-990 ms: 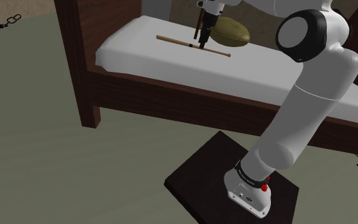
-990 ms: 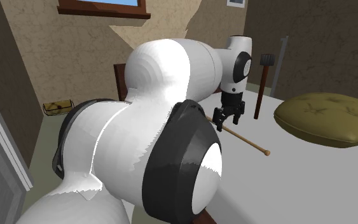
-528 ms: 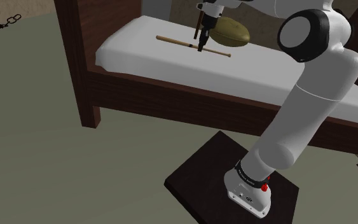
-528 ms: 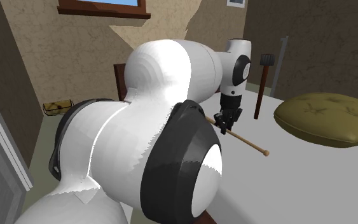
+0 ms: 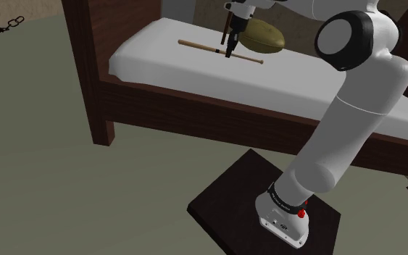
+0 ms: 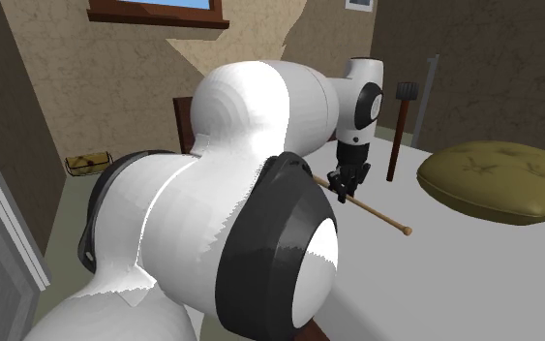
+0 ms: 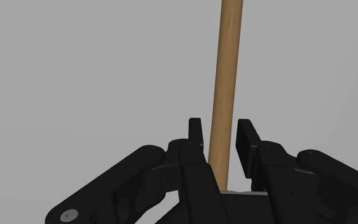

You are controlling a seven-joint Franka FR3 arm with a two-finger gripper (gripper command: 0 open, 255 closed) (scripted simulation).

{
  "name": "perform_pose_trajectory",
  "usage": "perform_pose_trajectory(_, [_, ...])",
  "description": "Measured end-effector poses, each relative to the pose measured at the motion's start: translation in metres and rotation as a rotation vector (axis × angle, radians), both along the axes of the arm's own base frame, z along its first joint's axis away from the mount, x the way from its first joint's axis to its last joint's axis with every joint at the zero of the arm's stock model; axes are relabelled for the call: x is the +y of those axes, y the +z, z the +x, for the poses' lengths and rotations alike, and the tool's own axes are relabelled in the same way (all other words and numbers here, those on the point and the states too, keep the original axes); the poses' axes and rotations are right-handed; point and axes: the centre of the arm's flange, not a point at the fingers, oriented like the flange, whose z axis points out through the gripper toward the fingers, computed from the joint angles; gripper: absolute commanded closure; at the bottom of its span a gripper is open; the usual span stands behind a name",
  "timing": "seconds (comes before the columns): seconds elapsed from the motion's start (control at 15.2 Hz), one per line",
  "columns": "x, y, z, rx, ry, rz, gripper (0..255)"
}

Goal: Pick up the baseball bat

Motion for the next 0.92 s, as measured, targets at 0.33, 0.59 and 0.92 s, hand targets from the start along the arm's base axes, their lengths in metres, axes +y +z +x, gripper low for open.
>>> perform_pose_trajectory(0.33, [0.001, 0.024, 0.000, 0.001, -0.001, 0.000, 255])
perform_pose_trajectory(0.59, [-0.001, 0.046, 0.001, 0.001, -0.001, 0.000, 255])
perform_pose_trajectory(0.92, [-0.001, 0.071, 0.000, 0.001, -0.001, 0.000, 255])
